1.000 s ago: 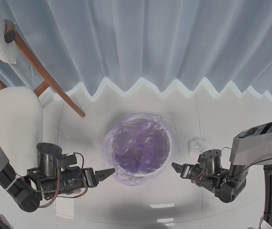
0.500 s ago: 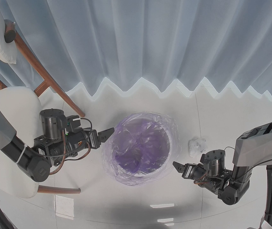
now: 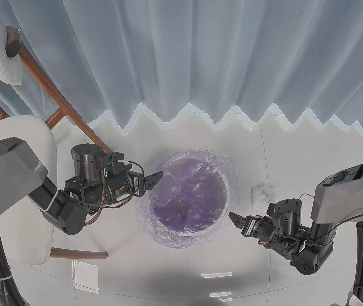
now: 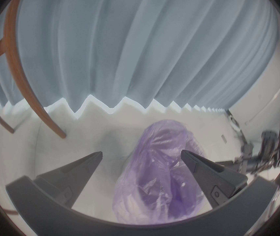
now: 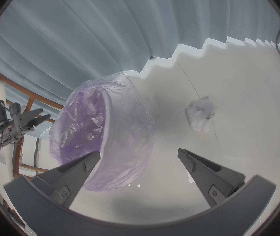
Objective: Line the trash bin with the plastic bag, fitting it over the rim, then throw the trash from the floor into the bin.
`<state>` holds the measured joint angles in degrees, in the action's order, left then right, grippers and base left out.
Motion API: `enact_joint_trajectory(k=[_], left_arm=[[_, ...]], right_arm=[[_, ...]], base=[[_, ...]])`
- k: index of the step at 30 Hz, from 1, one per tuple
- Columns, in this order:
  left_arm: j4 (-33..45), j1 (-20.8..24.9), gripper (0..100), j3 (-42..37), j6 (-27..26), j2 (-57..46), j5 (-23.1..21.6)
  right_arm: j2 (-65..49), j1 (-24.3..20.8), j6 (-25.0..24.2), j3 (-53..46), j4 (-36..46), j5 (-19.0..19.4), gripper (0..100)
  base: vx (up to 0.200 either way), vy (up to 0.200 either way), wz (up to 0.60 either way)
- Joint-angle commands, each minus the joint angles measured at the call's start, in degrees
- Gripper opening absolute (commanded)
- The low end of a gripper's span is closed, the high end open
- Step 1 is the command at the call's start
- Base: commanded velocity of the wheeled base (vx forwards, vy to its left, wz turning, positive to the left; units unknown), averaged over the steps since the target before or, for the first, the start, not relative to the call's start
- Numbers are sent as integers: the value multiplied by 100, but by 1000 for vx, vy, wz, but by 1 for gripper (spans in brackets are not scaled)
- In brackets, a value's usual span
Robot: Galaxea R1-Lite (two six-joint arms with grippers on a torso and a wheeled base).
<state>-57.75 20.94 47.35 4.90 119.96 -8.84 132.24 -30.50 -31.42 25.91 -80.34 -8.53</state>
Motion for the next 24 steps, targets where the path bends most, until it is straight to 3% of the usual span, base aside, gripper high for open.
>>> enact_joint_trajectory(k=[1, 6, 9, 16, 17, 24], left_arm=[[-96, -38, 100, 55, -560, 406, -4], [-580, -117, 100, 512, -1167, 1003, -30], [-773, -117, 100, 670, -1246, 1162, -232], [-764, -108, 100, 767, -1255, 1179, -215], [-764, -126, 0, 758, -1255, 1179, -215], [-782, -134, 0, 793, -1193, 1127, -145]], right_arm=[[12, -44, 4, -33, -105, 1, 100], [47, -114, 4, -42, -114, -8, 100], [47, -149, 4, -33, -114, -8, 100], [56, -167, 4, -24, -114, -8, 100], [56, -167, -5, -24, -114, -8, 100], [144, -167, -23, -15, -114, -8, 100]], base=[[0, 0, 0], [0, 0, 0], [0, 0, 0], [0, 0, 0], [0, 0, 0], [0, 0, 0]])
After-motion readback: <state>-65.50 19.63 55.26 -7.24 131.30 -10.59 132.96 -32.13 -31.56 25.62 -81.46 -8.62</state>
